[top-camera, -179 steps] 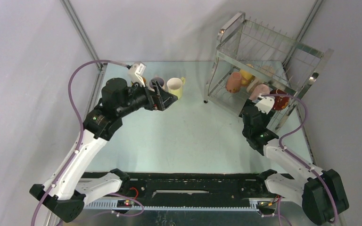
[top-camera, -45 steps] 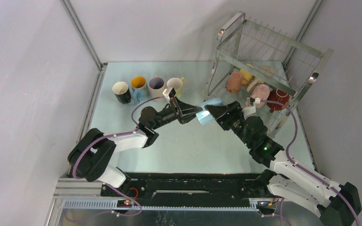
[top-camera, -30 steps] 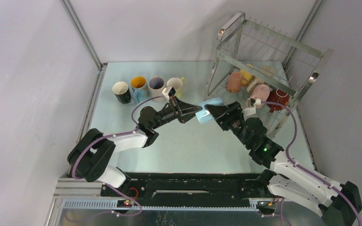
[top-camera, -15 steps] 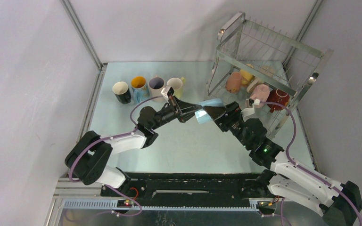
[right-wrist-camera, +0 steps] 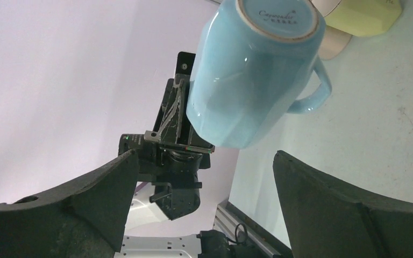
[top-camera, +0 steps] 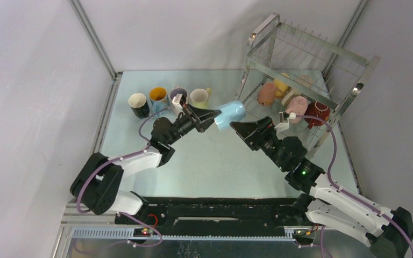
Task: Unload the cups from the dish rack
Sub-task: Place the cup at the center of the board.
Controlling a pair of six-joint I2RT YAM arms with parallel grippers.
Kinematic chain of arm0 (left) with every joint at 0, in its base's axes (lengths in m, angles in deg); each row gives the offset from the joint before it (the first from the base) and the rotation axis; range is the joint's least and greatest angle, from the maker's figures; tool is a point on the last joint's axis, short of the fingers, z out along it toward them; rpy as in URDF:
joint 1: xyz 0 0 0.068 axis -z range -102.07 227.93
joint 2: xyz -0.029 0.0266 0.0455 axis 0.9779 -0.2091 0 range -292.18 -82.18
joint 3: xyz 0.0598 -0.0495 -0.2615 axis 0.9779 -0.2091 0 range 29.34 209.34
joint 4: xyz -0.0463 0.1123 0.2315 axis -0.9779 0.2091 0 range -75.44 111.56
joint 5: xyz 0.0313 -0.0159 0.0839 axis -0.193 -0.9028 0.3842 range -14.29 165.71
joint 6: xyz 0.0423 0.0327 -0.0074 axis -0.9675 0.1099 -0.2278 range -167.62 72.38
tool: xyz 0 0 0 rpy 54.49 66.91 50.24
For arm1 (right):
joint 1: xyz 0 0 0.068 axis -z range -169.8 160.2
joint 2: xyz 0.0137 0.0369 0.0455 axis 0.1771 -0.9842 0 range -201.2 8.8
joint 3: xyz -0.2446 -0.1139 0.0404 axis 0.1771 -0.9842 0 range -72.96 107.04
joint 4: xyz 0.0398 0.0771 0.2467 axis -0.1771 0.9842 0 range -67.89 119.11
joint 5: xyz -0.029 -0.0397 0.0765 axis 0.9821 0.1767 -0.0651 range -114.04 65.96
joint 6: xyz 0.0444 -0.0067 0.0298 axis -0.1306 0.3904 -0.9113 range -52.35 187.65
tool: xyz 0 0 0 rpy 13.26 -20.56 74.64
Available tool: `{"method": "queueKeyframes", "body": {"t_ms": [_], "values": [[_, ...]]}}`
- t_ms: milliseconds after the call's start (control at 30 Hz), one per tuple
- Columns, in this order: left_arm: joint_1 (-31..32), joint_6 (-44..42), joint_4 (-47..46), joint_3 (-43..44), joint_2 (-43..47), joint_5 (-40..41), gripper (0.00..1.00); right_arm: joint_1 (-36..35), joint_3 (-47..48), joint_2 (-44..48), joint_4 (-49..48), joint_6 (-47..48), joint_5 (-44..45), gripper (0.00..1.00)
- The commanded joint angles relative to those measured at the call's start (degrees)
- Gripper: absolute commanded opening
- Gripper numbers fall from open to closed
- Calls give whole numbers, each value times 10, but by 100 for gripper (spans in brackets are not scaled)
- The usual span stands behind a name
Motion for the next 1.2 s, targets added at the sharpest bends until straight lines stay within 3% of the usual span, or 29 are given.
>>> {"method": "queueKeyframes", "body": {"t_ms": [0, 200, 533, 900, 1167], "values": [[-18, -23, -41, 25, 54, 2, 0, -10, 23, 14, -17, 21, 2, 100], [-52, -108, 78, 20, 115, -26, 0, -27, 33, 31, 31, 59, 32, 100], [-89, -400, 498, 94, 241, -1, 0, -61, 55, 44, 102, 128, 90, 100], [-128, -540, 688, 116, 279, 88, 0, -74, 68, 45, 124, 162, 104, 100], [-158, -625, 772, 162, 237, 142, 0, -83, 70, 47, 136, 180, 115, 100]]}}
